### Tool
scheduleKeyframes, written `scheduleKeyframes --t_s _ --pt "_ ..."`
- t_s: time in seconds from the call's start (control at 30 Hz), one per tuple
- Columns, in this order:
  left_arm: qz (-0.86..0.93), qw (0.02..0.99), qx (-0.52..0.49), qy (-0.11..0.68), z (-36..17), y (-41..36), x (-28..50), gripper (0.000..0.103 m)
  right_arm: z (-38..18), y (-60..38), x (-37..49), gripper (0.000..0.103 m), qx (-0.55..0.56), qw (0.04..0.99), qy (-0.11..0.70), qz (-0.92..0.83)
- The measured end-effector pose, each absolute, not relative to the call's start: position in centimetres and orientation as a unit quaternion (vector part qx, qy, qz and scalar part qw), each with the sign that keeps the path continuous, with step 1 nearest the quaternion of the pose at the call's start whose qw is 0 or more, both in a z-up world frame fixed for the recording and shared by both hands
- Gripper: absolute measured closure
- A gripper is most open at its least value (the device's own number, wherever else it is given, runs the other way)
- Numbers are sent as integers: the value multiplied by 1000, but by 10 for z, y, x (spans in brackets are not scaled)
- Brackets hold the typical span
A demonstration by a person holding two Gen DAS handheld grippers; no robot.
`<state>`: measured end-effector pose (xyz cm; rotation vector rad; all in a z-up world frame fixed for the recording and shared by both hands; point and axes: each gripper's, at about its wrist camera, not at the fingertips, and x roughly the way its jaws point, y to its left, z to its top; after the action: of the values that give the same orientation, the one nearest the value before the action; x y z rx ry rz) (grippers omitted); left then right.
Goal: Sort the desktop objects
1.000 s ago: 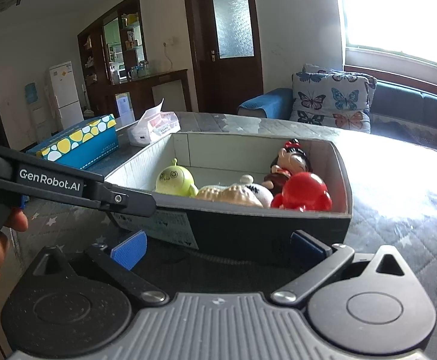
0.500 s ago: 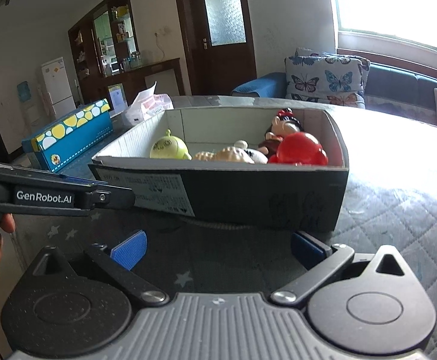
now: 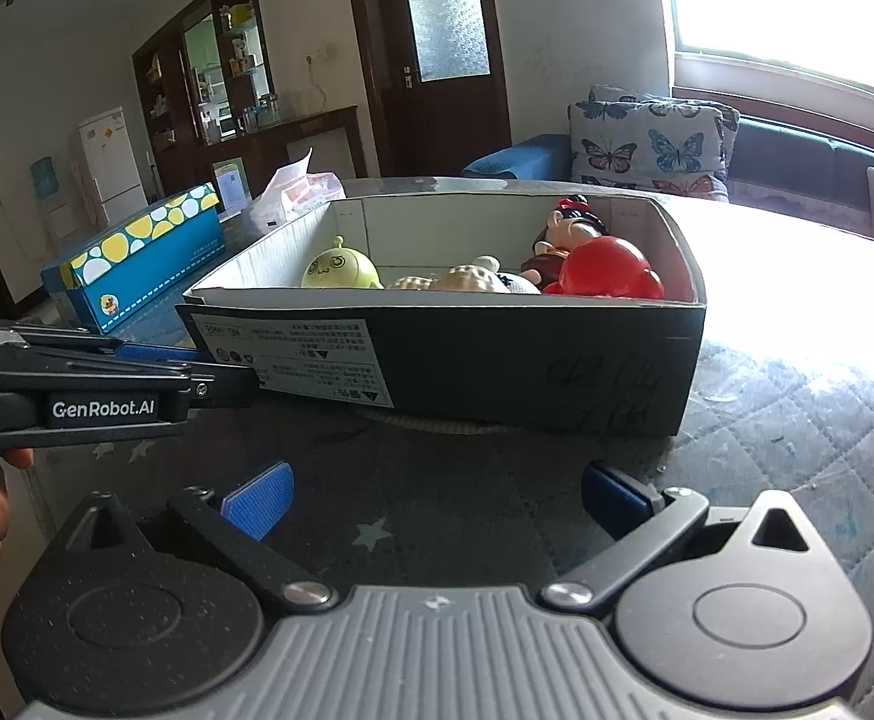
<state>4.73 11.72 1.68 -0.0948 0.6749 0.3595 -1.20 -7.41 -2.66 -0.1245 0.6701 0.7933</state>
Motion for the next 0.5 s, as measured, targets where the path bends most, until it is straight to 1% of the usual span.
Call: scheduleKeyframes --t_s 0.5 --pt "180 923 -38 339 14 113 44 67 -27 -72 -14 0 -62 870 323 368"
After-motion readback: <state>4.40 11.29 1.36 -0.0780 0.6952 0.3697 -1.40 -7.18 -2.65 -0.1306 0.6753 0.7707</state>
